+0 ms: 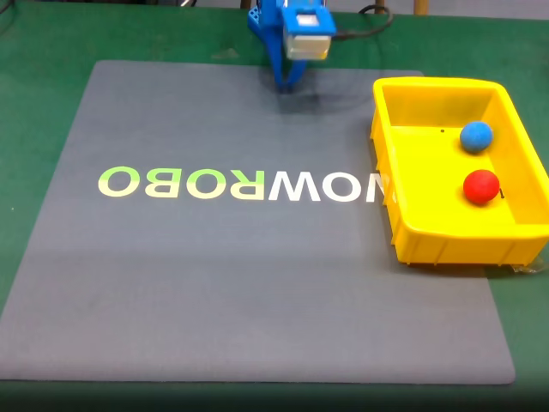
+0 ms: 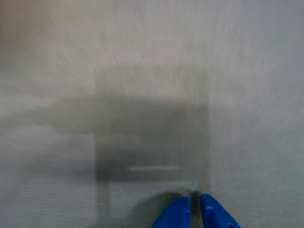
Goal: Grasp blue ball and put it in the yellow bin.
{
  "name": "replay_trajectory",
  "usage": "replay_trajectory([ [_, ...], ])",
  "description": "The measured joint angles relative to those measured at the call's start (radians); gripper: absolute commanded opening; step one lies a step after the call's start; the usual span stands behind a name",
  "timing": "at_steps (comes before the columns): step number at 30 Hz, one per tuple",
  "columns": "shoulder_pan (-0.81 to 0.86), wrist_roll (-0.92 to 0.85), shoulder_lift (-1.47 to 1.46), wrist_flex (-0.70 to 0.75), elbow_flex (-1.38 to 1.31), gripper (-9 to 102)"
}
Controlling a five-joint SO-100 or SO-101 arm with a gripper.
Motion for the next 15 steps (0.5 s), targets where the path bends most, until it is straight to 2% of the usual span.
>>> replay_trajectory([
  [6, 0.015, 0.014, 0.071, 0.015, 0.055, 0],
  [12, -0.003, 0.063, 0.146, 0.153, 0.055, 0],
  [15, -0.009, 0.067, 0.152, 0.172, 0.055, 0],
])
